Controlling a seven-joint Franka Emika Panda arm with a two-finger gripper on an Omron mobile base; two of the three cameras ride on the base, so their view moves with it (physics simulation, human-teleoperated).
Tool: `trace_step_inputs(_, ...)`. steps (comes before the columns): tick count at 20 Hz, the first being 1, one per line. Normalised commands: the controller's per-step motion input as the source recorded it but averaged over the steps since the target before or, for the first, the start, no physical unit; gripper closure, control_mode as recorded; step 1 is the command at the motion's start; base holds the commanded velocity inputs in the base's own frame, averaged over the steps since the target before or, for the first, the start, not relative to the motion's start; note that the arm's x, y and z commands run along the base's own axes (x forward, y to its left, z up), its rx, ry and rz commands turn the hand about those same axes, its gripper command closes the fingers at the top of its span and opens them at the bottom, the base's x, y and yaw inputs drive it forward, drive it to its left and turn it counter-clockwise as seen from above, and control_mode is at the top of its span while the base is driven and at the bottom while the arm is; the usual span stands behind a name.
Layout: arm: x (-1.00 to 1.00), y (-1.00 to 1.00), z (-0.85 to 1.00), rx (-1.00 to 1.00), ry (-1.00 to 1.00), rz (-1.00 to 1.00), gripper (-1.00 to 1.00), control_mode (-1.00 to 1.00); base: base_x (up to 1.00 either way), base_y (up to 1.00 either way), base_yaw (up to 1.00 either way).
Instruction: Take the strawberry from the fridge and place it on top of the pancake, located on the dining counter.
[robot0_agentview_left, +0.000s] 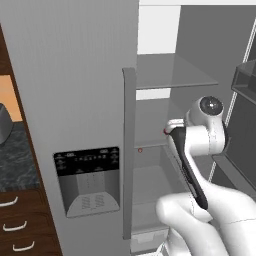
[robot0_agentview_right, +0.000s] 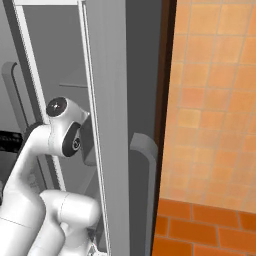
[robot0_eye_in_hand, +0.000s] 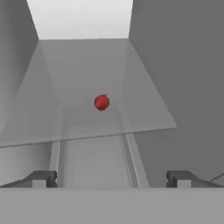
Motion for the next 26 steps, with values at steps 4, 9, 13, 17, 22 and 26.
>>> trace_step_inputs(4, 0.25, -0.42, -0.50, 0.00, 0.11, -0.07, -1.00, -1.00, 0.00, 0.00, 0.00)
trace_step_inputs(9, 0.33, -0.21, -0.23, 0.00, 0.01, 0.00, -1.00, -1.00, 0.00, 0.00, 0.00)
trace_step_inputs(13, 0.36, -0.02, -0.15, 0.00, 0.00, 0.00, -1.00, -1.00, 0.00, 0.00, 0.00)
trace_step_inputs(17, 0.35, 0.00, -0.11, 0.00, 0.00, 0.00, -1.00, -1.00, 0.00, 0.00, 0.00)
trace_step_inputs(22, 0.36, 0.03, -0.05, 0.00, 0.05, 0.02, -1.00, -1.00, 0.00, 0.00, 0.00)
trace_step_inputs(26, 0.36, 0.03, -0.13, 0.00, 0.08, 0.03, -1.00, -1.00, 0.00, 0.00, 0.00)
